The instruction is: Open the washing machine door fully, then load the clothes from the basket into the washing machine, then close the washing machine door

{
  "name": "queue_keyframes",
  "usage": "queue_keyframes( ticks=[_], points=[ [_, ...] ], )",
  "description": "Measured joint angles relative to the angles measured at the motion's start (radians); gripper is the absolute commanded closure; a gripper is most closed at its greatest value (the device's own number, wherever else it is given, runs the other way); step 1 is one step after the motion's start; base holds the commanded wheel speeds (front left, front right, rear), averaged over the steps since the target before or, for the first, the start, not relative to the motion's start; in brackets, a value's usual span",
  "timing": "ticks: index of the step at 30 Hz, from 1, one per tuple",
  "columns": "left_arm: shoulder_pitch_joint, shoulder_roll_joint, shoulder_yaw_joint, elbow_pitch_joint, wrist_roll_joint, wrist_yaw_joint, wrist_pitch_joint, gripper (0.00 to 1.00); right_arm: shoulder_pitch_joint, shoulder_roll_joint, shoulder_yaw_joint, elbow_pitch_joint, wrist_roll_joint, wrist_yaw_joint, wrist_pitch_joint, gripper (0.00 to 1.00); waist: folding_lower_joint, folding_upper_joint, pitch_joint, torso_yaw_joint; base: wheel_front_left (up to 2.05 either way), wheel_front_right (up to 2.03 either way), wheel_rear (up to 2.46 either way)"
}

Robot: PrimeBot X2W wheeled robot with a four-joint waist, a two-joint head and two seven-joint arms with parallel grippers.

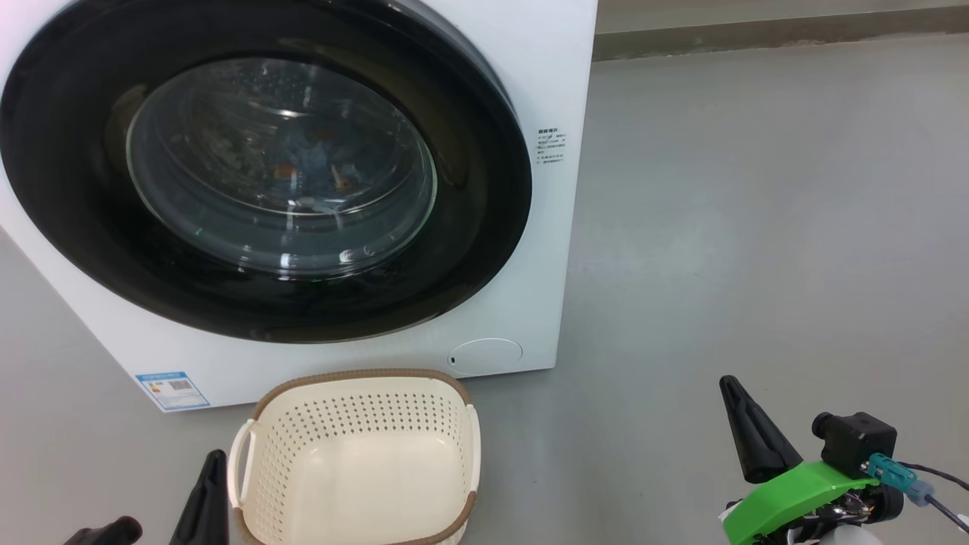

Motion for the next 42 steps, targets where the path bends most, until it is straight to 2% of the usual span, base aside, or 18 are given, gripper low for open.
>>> queue_keyframes(
  ticks=[42],
  points=[
    [-0.006,-0.059,0.080,0.000,-0.318,-0.012,0.114,1.00,0.000,0.032,-0.105,-0.043,0.389,0.000,0.124,1.00,0.0000,0.0000,0.002,0.016,0.00,0.00,0.00]
  ],
)
